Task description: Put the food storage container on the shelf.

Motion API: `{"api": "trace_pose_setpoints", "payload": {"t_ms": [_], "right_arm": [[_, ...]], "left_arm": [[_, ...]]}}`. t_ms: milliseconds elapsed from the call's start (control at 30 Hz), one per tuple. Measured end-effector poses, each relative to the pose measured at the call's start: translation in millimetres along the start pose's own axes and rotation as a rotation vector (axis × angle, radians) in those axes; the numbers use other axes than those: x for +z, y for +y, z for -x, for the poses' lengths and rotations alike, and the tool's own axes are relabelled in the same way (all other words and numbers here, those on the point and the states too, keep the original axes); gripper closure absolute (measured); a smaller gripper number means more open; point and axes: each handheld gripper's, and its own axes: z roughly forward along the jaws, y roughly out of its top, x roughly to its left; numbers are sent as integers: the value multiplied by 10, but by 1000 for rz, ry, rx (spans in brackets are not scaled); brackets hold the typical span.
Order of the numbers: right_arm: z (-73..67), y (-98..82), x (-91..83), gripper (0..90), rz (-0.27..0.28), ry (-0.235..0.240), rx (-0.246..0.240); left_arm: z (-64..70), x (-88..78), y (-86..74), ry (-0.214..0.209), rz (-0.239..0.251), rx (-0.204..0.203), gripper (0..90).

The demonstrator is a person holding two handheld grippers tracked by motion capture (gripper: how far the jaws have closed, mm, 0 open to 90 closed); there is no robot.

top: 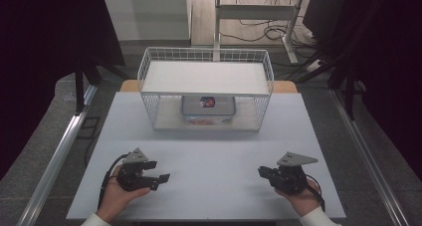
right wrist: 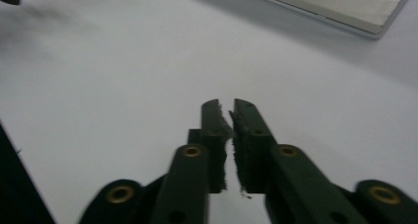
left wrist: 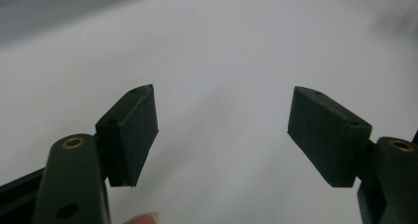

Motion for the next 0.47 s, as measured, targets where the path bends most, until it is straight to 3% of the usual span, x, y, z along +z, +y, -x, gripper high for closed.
{"api": "trace_pose_setpoints", "payload": {"t_ms": [33,133,200,467], "right_arm": [[9,-18,-22,751,4,7,-1],[22,-47,-50,451,43,-10,9],[21,-34,-37,353,58,-25,11],[-1,-50,31,266,32,-43,-24]], "left_arm": [[2,6,0,2,-2,1,266],[6,23,0,10,-9,8,264],[7,31,-1,13,-13,12,262],[-12,27,-1,17,-9,11,261]]}}
